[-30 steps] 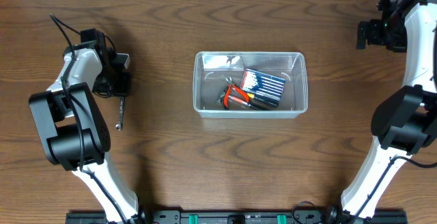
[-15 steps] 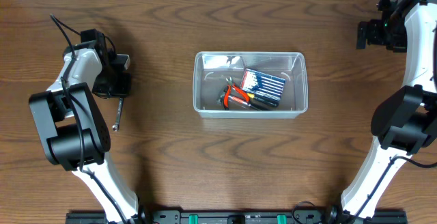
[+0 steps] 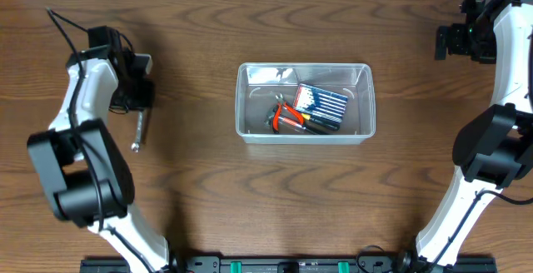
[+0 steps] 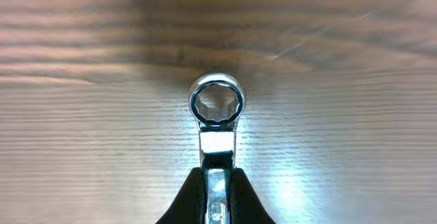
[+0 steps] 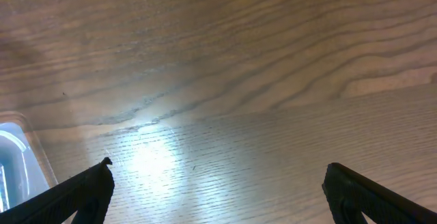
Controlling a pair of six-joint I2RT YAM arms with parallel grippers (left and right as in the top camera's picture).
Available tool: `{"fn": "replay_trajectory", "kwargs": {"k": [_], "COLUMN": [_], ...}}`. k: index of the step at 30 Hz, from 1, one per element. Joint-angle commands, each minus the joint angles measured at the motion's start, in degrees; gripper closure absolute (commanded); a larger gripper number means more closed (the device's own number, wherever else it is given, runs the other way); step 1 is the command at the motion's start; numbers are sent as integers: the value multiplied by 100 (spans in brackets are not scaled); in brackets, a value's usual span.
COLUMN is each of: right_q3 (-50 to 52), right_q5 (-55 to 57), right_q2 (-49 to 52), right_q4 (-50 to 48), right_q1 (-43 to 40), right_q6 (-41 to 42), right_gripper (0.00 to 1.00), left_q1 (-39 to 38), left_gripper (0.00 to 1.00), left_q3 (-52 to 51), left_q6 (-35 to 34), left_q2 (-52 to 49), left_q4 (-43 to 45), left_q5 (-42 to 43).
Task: Pack container
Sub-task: 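Lift the wrench and carry it over the clear container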
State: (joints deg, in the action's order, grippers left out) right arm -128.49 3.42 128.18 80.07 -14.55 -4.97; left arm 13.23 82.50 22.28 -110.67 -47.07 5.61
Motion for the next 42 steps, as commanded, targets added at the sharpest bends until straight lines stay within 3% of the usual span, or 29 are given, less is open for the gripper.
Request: {"fn": "replay_trajectory", "kwargs": {"k": [1, 7, 19, 24, 33, 42], "right_q3": [17, 17, 17, 17, 17, 17], "right_q5": [-22, -22, -24, -22, -24, -22], "right_q2": [-138, -138, -138, -138, -138, -138], "right_q4": [4, 4, 4, 4, 4, 4], "right_q1": [26, 26, 26, 26, 26, 26], "right_q6": [66, 66, 66, 66, 66, 66], "right_gripper": [1, 1, 1, 1, 1, 1], "left_q1": [-166, -616, -2229, -2942, -3923, -4249], "left_gripper": [94, 94, 94, 94, 94, 94], "left_q3": [133, 133, 133, 133, 131, 131], "left_q6": [-52, -74, -752, -999, -1021, -1320], "left_q2": [501, 1137, 2052, 2076, 2048, 1565], "left_q4": [9, 229, 1646, 2068, 2063, 2031], "left_q5": [-22, 155, 852, 859, 861, 881]}}
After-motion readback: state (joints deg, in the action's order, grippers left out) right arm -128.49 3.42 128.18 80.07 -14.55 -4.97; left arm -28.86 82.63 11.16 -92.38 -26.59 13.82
